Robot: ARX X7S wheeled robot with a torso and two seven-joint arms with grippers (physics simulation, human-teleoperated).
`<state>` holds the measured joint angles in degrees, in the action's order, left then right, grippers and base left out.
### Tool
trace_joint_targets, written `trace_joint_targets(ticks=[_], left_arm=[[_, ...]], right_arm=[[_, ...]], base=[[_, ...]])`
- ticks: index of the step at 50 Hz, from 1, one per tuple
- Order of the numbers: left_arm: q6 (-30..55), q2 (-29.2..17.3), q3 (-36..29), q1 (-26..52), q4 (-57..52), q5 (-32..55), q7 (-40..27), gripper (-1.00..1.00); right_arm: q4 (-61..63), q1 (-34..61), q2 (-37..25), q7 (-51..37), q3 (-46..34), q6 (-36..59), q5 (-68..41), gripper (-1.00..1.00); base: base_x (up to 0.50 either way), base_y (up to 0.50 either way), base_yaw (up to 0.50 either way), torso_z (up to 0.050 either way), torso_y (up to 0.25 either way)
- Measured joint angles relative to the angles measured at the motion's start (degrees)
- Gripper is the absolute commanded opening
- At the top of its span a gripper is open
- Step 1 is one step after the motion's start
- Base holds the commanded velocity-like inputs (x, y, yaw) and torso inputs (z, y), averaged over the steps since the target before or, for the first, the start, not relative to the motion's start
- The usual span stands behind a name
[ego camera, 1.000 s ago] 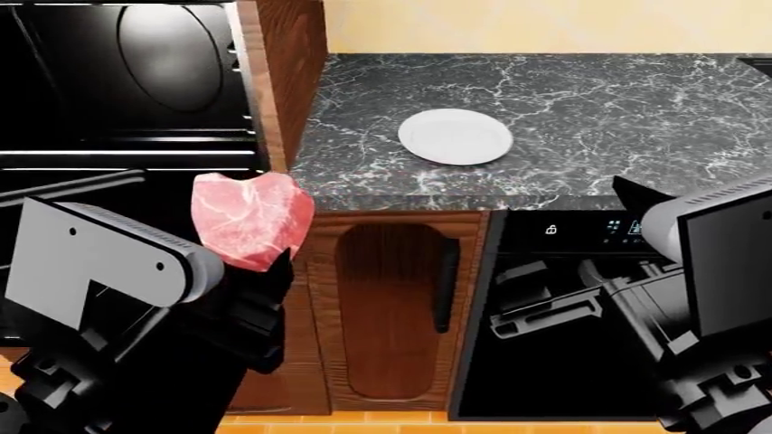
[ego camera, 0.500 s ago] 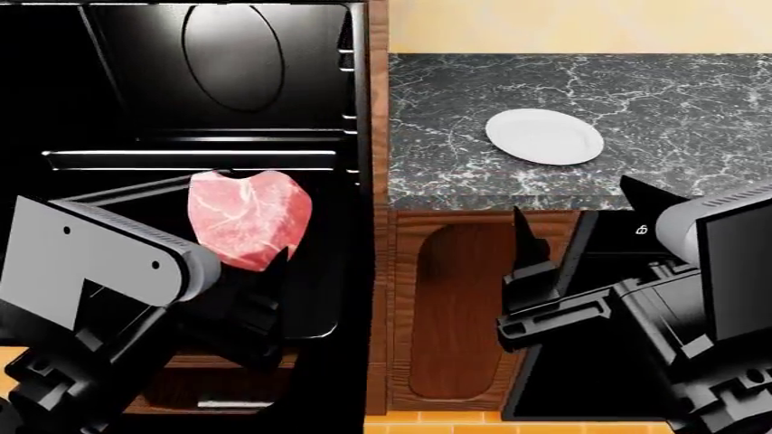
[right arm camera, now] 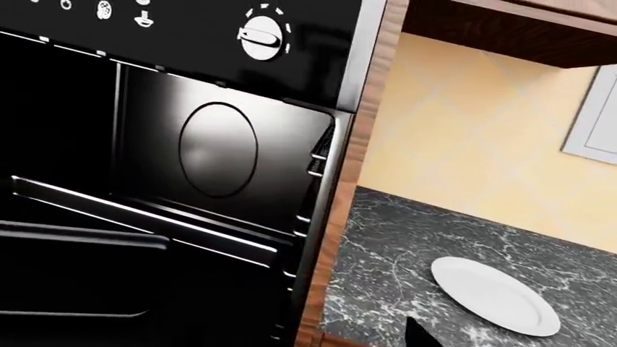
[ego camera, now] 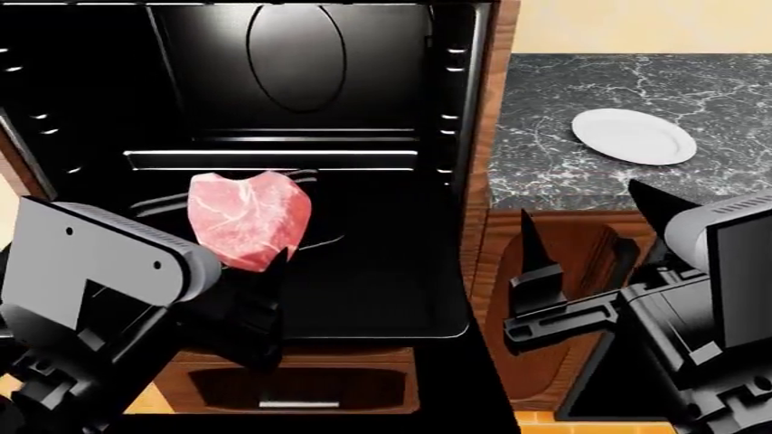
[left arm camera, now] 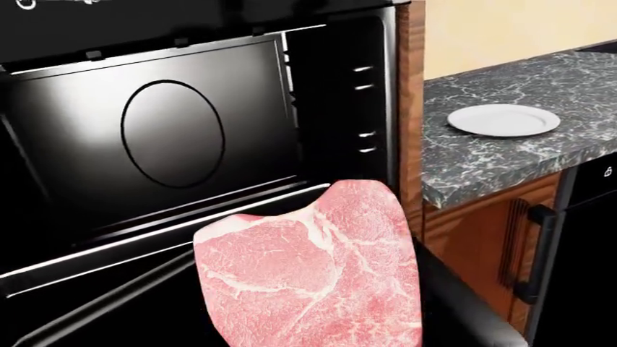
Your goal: Place the steak on the rack of the oven.
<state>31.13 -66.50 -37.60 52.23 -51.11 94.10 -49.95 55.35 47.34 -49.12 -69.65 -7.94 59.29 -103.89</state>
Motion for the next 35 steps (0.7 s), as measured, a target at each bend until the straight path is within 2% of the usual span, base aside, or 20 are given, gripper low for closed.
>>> trace_joint_targets(ticks=[18, 35], left_arm=[[0.2, 0.9, -0.3, -0.6, 0.9, -1.1, 0.5, -1.00], [1.4, 3.3, -1.3, 0.0, 2.2, -1.8, 1.4, -1.00]], right_arm=[[-0.1, -2.0, -0.3, 1.5, 1.2, -0.2, 1.7, 1.00], [-0.2, -5.7, -0.7, 3.3, 3.5, -0.9, 4.6, 1.00]], base=[[0.00, 0.49, 0.00, 0.000, 0.001], [0.01, 0.02, 0.00, 0.000, 0.000]])
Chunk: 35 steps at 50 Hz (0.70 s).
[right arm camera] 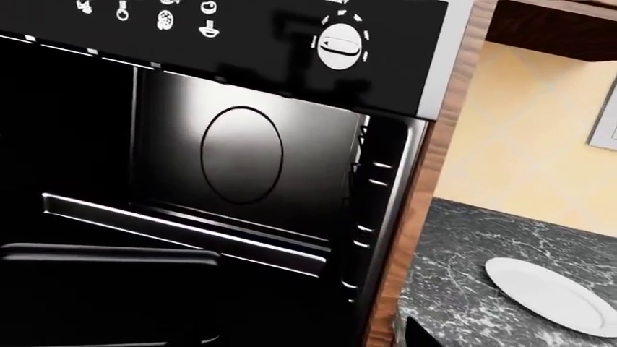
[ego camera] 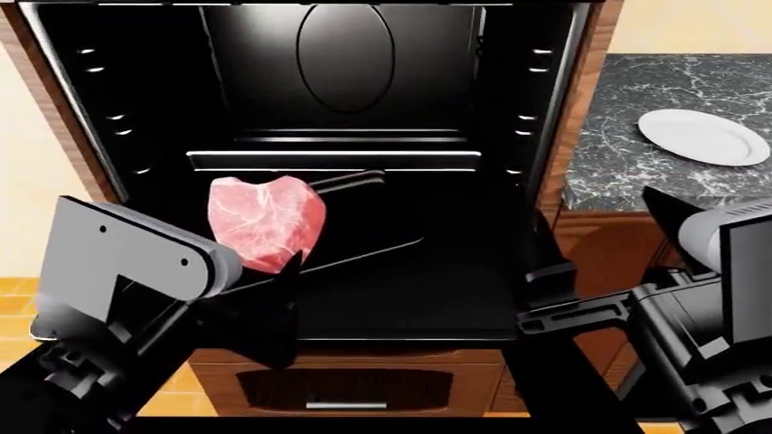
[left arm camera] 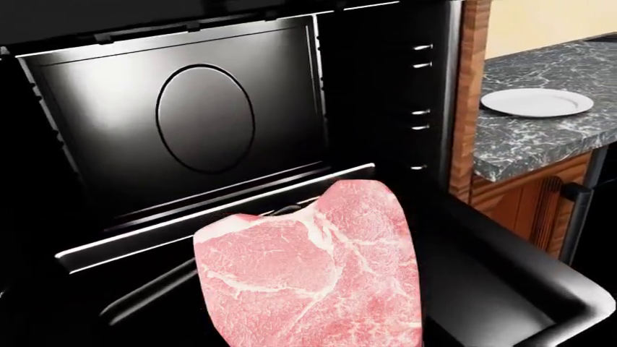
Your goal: Place the steak on the rack of the oven.
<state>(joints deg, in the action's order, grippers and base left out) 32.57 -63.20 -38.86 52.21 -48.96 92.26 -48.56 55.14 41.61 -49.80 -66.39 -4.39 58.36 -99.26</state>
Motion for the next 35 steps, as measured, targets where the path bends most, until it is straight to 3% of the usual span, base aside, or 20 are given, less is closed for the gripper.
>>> trace_joint_targets(ticks=[21, 35], left_arm=[[5.7, 8.9, -3.0, 7.3, 9.2, -0.9, 6.2, -1.00], [7.5, 12.2, -3.9, 10.5, 15.0, -2.2, 8.0, -1.00]], right_arm=[[0.5, -3.1, -1.6, -1.3, 2.3, -1.0, 1.4, 1.00], [-0.1, -4.0, -2.0, -0.3, 3.1, -1.2, 2.6, 1.00]], base=[[0.00, 0.00, 0.00, 0.000, 0.000], [0.00, 0.00, 0.00, 0.000, 0.001]])
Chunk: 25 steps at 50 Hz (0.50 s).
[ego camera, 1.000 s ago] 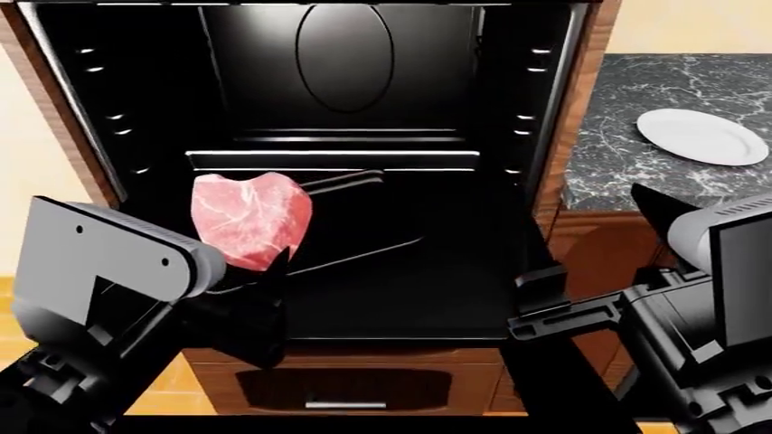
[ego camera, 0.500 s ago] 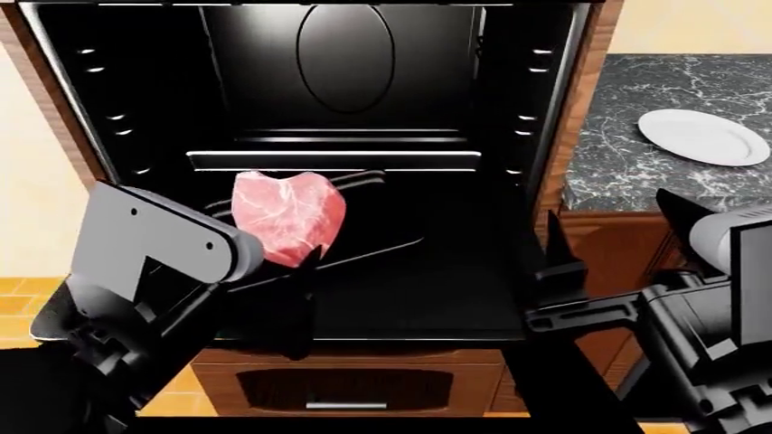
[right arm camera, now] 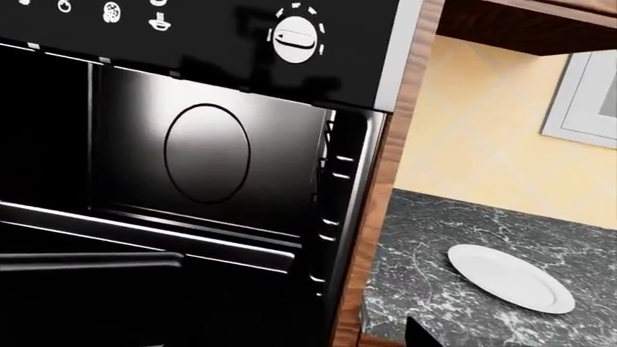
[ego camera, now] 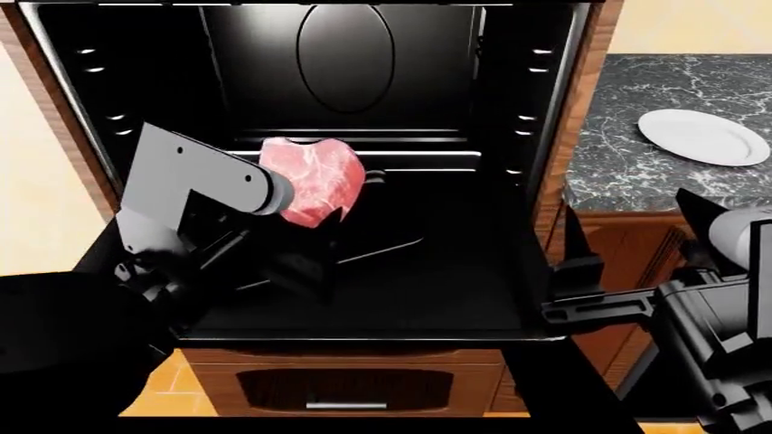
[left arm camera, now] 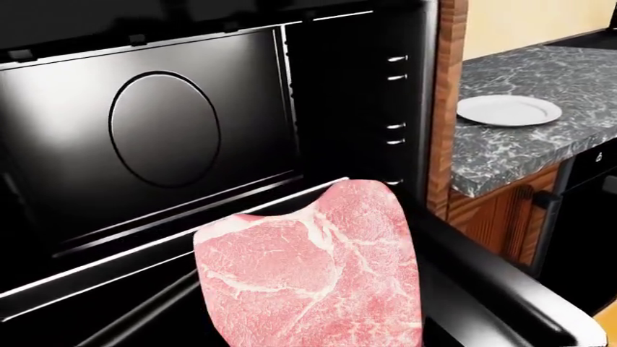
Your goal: Place the steak on the rack of the oven.
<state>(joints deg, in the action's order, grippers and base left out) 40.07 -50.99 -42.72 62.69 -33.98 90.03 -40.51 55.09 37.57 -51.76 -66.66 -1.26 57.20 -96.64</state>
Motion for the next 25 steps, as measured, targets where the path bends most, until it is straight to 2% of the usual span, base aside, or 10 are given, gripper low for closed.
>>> trace_joint_targets(ticks=[25], left_arm=[[0.9, 5.1, -1.1, 3.0, 12.8, -1.6, 3.6, -1.00]], right_arm=[[-0.1, -3.3, 0.1, 2.5, 1.9, -0.9, 2.8, 1.00]], base=[[0.00, 0.00, 0.00, 0.000, 0.000]])
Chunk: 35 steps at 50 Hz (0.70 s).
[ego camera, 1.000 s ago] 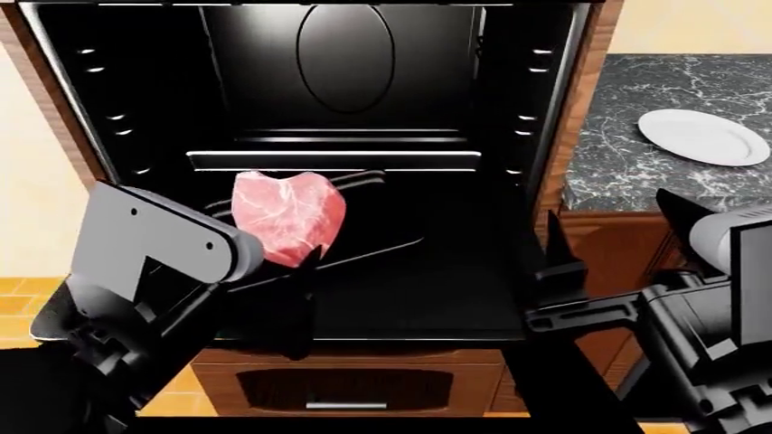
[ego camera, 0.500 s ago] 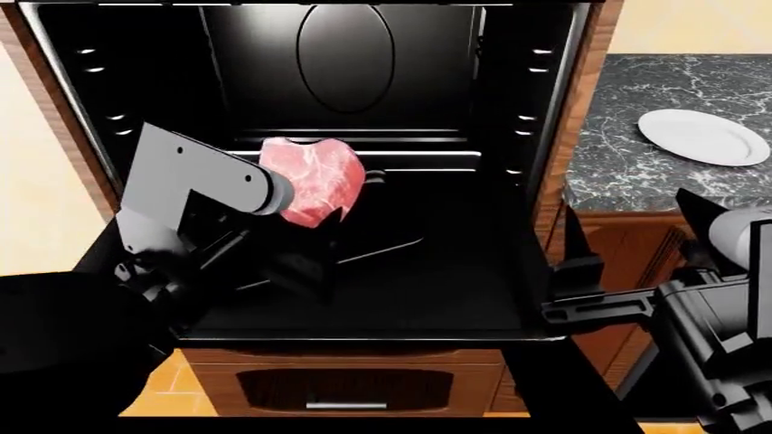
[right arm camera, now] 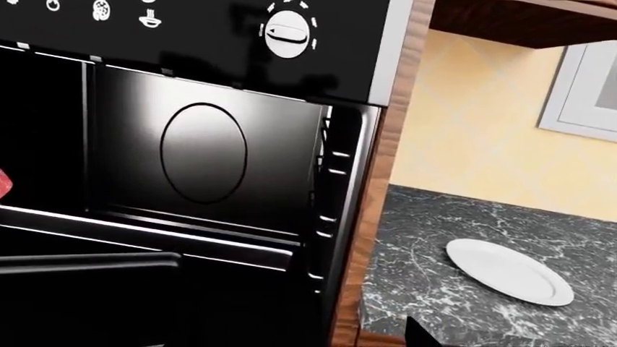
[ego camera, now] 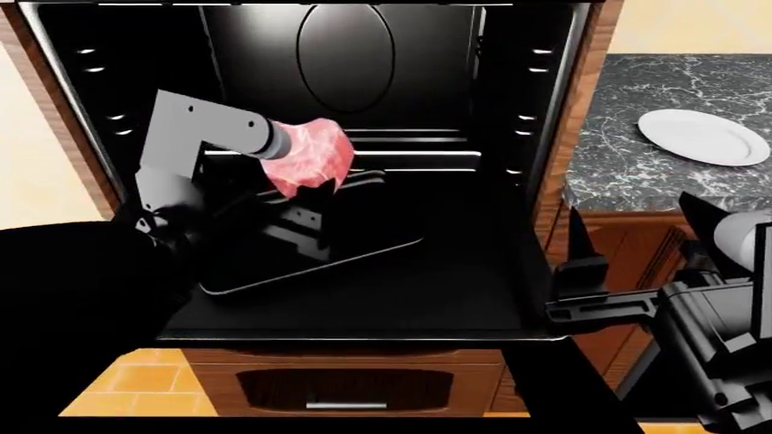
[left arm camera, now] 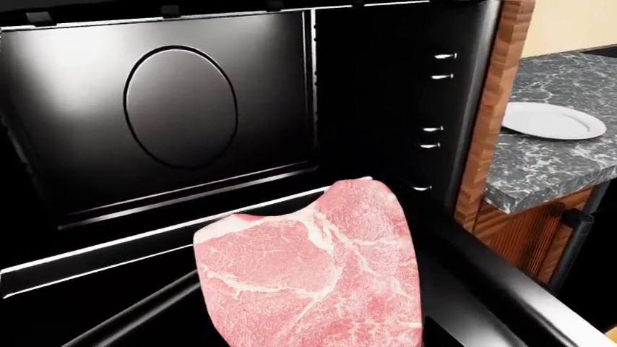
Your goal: Place the steak on the rack of the oven.
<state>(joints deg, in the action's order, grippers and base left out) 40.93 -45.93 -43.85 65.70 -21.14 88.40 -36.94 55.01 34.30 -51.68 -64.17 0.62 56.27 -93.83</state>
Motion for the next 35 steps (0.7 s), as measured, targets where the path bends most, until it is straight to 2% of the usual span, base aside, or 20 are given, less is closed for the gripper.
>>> trace_joint_targets(ticks=[35], left_arm=[[-1.1, 11.5, -4.8, 3.4, 29.8, -9.1, 9.4, -1.00]], right_arm=[[0.5, -0.4, 0.1, 0.3, 0.0, -0.6, 0.5, 1.00]], base=[[0.00, 0.00, 0.00, 0.000, 0.001]])
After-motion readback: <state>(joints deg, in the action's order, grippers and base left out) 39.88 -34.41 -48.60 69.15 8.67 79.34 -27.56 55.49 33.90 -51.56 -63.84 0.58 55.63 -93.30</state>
